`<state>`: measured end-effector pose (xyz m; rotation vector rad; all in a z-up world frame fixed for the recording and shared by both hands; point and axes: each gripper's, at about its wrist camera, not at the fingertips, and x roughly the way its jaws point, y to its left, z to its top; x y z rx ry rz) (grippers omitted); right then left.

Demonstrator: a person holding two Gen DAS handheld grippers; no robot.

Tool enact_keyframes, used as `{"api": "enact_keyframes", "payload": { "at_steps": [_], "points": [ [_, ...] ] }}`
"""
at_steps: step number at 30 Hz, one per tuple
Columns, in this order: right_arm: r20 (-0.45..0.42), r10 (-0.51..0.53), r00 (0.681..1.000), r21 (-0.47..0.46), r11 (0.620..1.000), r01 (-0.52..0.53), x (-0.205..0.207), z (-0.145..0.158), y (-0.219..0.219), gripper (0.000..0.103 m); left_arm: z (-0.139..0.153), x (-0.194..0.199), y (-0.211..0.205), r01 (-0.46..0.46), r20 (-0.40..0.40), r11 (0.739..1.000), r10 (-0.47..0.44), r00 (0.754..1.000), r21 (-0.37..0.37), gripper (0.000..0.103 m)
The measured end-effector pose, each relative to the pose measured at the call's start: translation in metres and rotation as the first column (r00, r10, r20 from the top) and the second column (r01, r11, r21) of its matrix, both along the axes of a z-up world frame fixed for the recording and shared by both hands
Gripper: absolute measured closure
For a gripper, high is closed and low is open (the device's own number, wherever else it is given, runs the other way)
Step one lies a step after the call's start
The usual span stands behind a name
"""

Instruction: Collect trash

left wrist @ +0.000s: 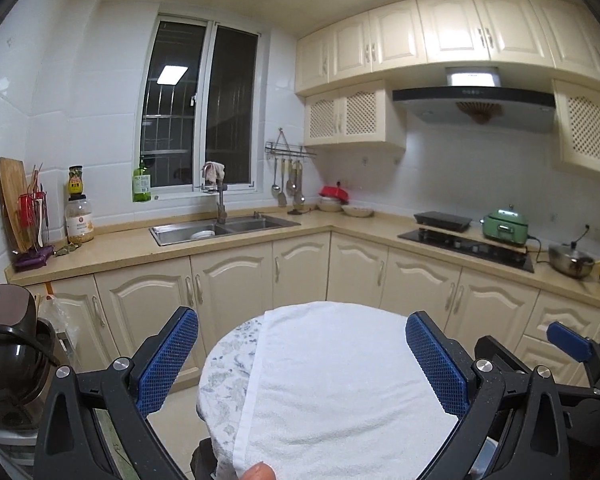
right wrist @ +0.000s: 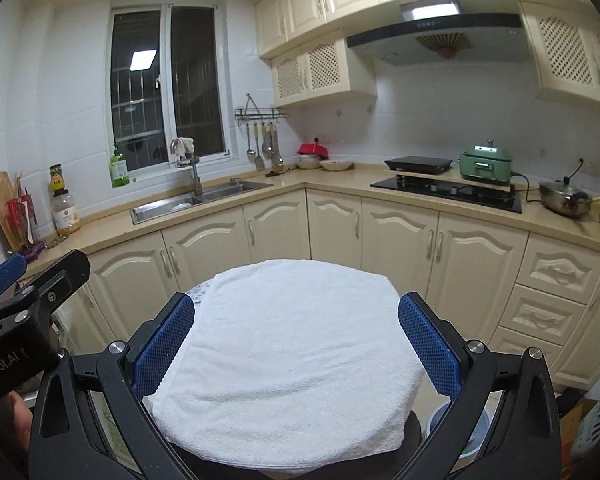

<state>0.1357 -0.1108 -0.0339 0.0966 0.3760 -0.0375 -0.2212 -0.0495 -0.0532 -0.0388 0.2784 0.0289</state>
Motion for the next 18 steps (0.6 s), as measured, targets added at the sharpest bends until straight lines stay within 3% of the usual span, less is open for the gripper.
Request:
{"api": "enact_keyframes", "payload": {
  "at_steps": [5, 18],
  "points": [
    [-0.011, -0.019, 1.000, -0.008, 1.000, 0.019, -0.003, -0.003, -0.003, 0.000, 0.005, 0.009, 0.008, 0.005, 0.005, 1.000, -0.005, 1.000, -0.019, 0.001],
    [-0.014, -0.061, 0.998, -0.007, 0.998, 0.061, -0.005, -0.005, -0.015, 0.000, -0.010, 0.029, 0.002, 0.029, -0.006, 0.999, -0.029, 1.000, 0.027, 0.001]
  ]
}}
